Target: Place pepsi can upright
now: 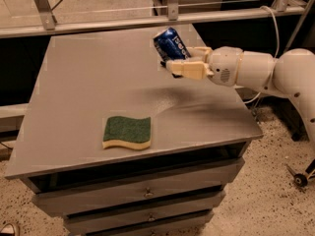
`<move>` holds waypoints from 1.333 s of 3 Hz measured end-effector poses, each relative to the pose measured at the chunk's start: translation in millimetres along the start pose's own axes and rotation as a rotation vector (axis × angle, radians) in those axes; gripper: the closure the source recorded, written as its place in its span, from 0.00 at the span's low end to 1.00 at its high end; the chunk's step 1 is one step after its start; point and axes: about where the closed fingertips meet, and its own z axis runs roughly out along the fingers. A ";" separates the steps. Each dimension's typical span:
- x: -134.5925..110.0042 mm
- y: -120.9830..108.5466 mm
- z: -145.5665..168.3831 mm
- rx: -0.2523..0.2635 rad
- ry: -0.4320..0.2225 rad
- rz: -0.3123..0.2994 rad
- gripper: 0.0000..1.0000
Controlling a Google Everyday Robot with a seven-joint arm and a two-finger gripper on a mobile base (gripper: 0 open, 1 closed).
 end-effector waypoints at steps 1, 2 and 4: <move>-25.2 -5.6 -5.0 0.059 0.021 0.010 1.00; -50.7 -7.4 -13.0 0.132 0.046 0.028 1.00; -68.5 -5.4 -32.6 0.227 0.052 0.035 1.00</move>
Offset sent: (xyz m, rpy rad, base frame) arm -0.0216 -0.0211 -0.0694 0.0833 0.0170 0.1637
